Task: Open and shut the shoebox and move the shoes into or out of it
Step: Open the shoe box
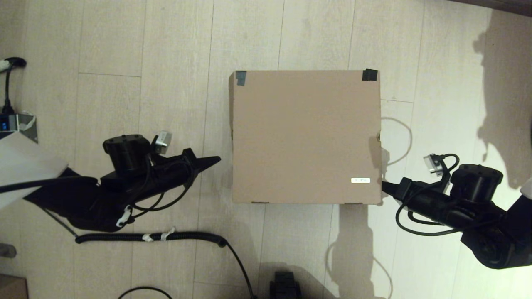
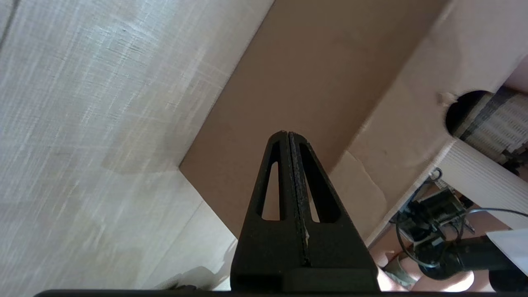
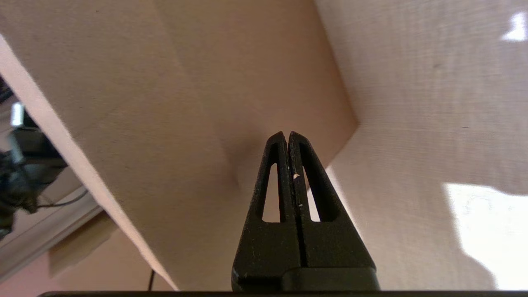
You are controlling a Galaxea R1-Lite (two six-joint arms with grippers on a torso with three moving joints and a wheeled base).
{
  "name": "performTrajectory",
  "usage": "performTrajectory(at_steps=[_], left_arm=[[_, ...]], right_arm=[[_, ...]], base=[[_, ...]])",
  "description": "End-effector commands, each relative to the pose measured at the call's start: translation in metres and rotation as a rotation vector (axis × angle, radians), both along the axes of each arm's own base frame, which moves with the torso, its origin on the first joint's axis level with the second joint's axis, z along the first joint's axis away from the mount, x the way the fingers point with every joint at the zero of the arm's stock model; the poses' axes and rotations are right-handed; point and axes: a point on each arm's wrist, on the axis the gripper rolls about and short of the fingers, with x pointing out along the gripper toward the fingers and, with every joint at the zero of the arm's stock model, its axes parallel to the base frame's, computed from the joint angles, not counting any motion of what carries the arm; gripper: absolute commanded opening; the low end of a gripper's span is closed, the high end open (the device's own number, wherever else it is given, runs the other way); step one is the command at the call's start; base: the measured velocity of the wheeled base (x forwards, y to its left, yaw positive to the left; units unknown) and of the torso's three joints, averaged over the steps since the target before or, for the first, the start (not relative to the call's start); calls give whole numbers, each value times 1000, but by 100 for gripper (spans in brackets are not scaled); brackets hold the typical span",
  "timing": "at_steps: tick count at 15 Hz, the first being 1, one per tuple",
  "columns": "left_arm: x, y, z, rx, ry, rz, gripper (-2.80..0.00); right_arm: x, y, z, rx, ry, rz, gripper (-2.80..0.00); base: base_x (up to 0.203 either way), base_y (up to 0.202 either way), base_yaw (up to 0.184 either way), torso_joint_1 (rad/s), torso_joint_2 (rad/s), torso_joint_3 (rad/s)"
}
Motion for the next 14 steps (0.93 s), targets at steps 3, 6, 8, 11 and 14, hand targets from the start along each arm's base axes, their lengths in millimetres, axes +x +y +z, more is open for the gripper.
performTrajectory(at_steps=[3, 6, 8, 11, 14], left_arm=[[0, -11, -4, -2, 10, -30, -280], [-6, -19, -3, -1, 13, -53, -280], [-10, -20, 2, -3, 4, -58, -280], [-23, -18, 16, -8, -22, -54, -280], [-37, -14, 35, -16, -64, -24, -280]], right_arm=[[-5, 0, 19, 68, -16, 25, -280], [-10, 0, 30, 83, -39, 30, -280], [-15, 0, 38, 91, -51, 29, -280], [-24, 0, 51, 106, -63, 28, -280], [-33, 0, 72, 109, -74, 29, -280]], base=[[0, 0, 0, 0, 0, 0], [0, 0, 0, 0, 0, 0], [0, 0, 0, 0, 0, 0], [0, 0, 0, 0, 0, 0], [0, 0, 0, 0, 0, 0]])
